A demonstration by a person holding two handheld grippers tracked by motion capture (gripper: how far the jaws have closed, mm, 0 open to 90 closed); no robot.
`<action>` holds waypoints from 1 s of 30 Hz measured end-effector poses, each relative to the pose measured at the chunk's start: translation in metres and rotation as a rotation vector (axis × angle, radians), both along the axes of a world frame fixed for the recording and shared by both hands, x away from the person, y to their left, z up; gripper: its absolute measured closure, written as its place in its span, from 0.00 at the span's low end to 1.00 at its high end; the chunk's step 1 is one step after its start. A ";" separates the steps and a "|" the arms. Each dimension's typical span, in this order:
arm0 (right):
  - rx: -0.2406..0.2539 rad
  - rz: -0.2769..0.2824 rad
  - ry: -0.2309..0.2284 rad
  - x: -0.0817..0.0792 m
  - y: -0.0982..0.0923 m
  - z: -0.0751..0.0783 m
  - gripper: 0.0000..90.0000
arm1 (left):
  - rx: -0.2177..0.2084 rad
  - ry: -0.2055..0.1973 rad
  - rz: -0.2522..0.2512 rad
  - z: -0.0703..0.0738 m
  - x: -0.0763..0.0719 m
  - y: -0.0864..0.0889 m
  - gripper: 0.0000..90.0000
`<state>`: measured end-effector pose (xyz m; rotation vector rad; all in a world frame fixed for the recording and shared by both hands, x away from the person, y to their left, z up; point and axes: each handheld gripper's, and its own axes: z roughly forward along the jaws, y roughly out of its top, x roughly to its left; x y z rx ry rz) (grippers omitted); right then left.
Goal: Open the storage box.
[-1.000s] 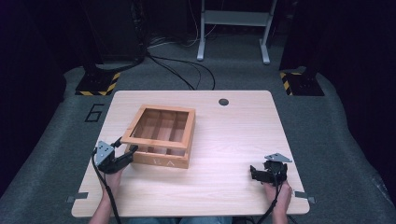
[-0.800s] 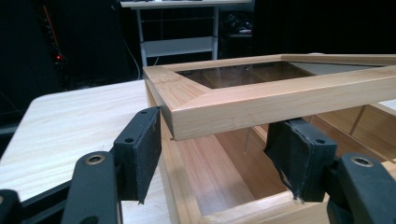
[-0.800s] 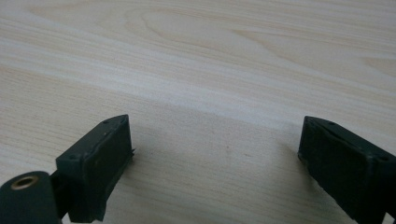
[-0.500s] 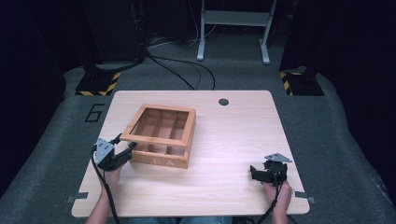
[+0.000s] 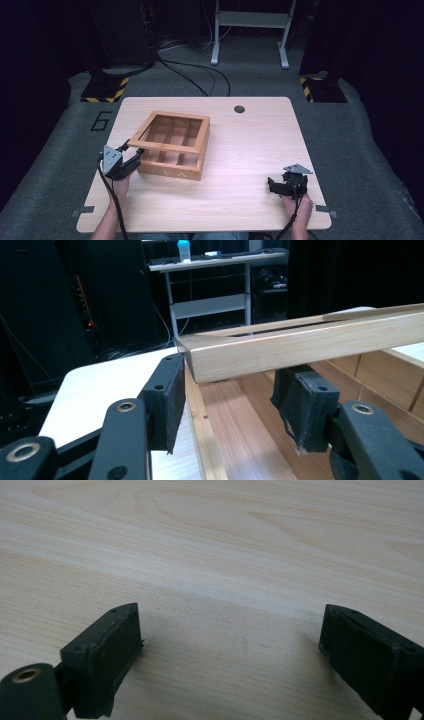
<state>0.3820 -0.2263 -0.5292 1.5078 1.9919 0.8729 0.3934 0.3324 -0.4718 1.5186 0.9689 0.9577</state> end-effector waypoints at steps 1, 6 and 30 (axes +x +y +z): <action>0.000 0.000 0.000 0.000 0.000 0.000 0.10 | -0.003 -0.006 0.001 0.002 0.001 0.000 0.54; 0.000 0.000 0.000 0.000 0.000 0.000 0.10 | -0.005 0.011 -0.003 0.017 0.006 0.000 0.54; 0.002 0.000 0.001 0.000 0.000 0.000 0.10 | -0.038 0.070 -0.020 0.071 0.041 -0.002 0.53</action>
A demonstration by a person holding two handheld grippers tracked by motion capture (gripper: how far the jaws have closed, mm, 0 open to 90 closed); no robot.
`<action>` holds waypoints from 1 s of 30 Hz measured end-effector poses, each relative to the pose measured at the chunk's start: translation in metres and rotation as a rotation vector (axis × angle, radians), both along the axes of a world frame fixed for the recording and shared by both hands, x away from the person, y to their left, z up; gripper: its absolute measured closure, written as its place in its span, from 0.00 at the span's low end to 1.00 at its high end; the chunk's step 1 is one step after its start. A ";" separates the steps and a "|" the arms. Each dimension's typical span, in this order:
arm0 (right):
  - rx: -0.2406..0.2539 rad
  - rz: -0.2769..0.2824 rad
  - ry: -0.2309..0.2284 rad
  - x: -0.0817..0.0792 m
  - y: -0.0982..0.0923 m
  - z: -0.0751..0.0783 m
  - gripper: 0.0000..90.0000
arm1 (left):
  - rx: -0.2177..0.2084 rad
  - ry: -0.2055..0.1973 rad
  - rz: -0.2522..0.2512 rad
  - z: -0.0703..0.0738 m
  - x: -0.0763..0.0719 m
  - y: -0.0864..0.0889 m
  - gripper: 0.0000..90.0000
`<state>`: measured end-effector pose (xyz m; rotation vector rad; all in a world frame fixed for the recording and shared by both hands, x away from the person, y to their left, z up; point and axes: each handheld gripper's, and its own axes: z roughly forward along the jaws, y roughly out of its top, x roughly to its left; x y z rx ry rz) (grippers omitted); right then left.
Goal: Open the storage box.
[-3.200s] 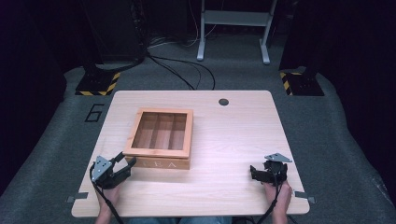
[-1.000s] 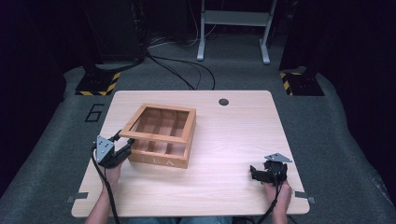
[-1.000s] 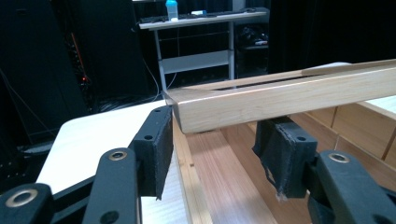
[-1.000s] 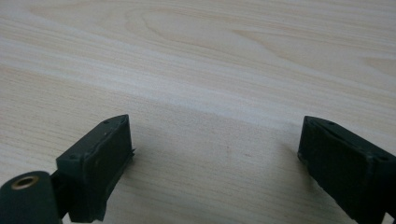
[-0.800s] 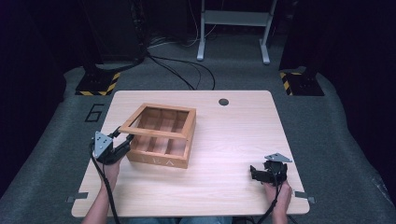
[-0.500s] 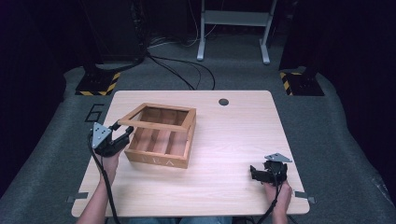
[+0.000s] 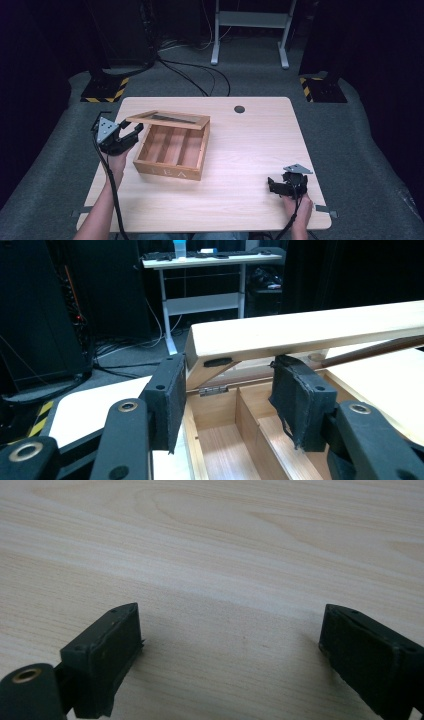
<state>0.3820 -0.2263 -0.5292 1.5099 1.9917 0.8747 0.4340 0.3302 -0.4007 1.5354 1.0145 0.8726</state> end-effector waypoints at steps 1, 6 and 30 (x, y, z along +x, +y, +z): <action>0.000 0.000 0.000 0.000 0.000 0.000 0.10 | 0.001 -0.003 0.000 0.001 0.001 0.000 0.53; 0.000 0.000 0.000 0.000 0.000 0.000 0.10 | 0.015 0.007 0.002 0.010 0.007 -0.001 0.53; 0.000 0.000 0.000 0.000 0.000 0.000 0.10 | 0.021 0.056 0.001 0.033 0.029 -0.004 0.53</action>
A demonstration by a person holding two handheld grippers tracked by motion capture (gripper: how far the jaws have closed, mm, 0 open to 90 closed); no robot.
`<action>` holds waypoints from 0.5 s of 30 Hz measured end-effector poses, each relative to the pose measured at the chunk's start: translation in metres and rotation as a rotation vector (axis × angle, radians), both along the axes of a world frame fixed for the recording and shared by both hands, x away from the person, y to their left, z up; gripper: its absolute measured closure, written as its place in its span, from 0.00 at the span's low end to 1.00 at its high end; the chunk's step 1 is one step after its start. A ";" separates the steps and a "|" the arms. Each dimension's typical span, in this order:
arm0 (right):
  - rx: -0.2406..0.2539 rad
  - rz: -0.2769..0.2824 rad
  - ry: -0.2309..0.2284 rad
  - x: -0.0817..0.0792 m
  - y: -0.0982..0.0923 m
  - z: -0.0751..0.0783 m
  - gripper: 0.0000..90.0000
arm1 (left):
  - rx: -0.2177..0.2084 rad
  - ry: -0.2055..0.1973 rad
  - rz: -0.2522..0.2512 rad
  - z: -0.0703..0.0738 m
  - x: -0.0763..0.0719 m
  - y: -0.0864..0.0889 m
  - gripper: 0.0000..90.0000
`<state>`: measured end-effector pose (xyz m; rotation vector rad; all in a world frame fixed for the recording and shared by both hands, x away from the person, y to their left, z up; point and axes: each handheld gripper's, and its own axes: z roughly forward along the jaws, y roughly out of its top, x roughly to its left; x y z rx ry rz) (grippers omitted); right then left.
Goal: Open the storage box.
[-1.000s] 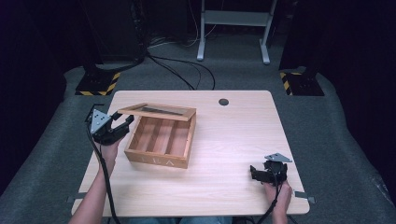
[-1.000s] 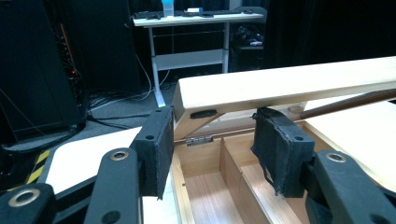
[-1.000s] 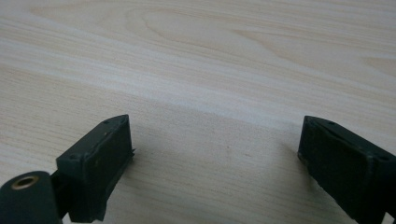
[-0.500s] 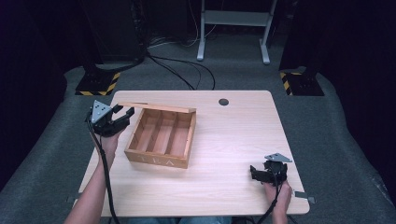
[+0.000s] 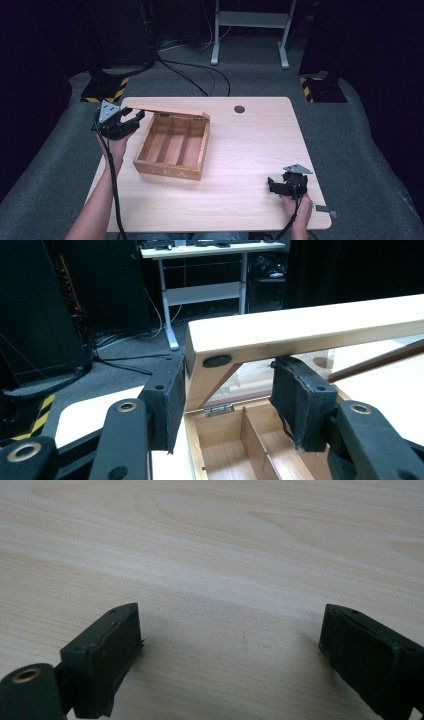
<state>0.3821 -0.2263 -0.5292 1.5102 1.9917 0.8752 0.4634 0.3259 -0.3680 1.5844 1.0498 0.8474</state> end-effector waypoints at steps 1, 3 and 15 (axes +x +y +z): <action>0.000 0.000 0.000 0.000 0.000 0.000 0.10 | -0.002 0.004 -0.002 0.001 0.001 0.000 0.53; 0.000 0.000 0.000 0.000 0.000 0.000 0.10 | -0.004 0.008 -0.001 0.003 0.003 0.000 0.53; -0.001 0.000 0.000 0.000 0.000 0.000 0.10 | -0.003 0.014 0.000 0.005 0.004 -0.001 0.53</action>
